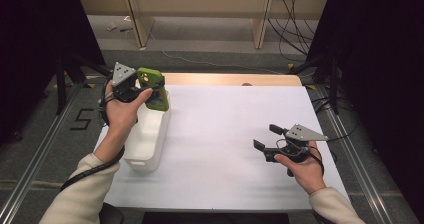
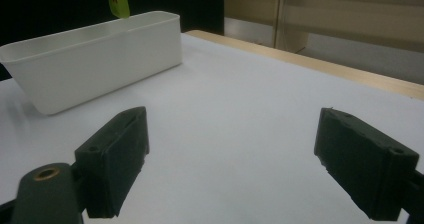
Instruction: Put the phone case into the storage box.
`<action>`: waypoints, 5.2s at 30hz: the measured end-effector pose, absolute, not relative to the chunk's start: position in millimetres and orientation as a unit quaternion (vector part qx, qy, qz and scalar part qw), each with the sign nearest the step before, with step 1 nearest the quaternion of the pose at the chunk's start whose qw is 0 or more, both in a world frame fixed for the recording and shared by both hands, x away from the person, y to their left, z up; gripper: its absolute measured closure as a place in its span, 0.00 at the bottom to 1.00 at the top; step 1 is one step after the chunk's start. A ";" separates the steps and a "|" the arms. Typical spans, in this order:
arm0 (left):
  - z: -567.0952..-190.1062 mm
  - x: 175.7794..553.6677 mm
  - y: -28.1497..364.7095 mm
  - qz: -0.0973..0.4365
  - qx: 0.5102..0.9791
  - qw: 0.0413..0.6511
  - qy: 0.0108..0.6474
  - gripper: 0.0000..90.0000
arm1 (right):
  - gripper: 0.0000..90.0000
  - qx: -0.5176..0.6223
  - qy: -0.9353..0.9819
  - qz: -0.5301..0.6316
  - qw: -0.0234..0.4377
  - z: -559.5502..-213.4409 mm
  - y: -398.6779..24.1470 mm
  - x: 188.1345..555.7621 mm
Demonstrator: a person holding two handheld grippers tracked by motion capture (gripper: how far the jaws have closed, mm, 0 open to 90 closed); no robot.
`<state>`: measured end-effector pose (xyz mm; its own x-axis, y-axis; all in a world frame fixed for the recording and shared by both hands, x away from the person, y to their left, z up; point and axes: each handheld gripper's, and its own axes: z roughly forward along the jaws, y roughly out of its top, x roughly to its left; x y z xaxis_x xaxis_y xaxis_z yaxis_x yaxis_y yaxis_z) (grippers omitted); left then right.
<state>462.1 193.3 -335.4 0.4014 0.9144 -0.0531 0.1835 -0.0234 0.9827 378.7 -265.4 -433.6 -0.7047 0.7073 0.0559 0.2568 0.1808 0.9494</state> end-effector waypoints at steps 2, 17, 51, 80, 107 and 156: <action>-335.7 462.4 193.6 0.334 0.633 0.547 0.434 0.18 | 0.17 0.325 0.741 0.551 0.205 -433.7 -265.3 378.7; -336.0 464.2 198.0 0.335 0.630 0.546 0.439 0.18 | 0.17 0.326 0.741 0.551 0.204 -433.7 -265.4 378.7; -339.6 468.1 203.9 0.337 0.629 0.540 0.447 0.18 | 0.17 0.327 0.742 0.549 0.202 -434.0 -265.5 378.7; -342.7 472.7 206.8 0.339 0.632 0.531 0.450 0.18 | 0.17 0.328 0.741 0.550 0.203 -433.9 -266.2 378.7; -343.1 486.4 209.3 0.345 0.627 0.525 0.461 0.18 | 0.17 0.329 0.741 0.550 0.201 -434.9 -265.4 379.1; -347.9 504.7 208.1 0.353 0.627 0.515 0.465 0.18 | 0.17 0.329 0.740 0.551 0.201 -434.7 -265.9 379.1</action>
<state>504.7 208.1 -347.9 0.3187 0.9471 -0.0371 0.2204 -0.0360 0.9748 379.1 -265.9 -434.7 -0.7024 0.7088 0.0653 0.2665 0.1768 0.9475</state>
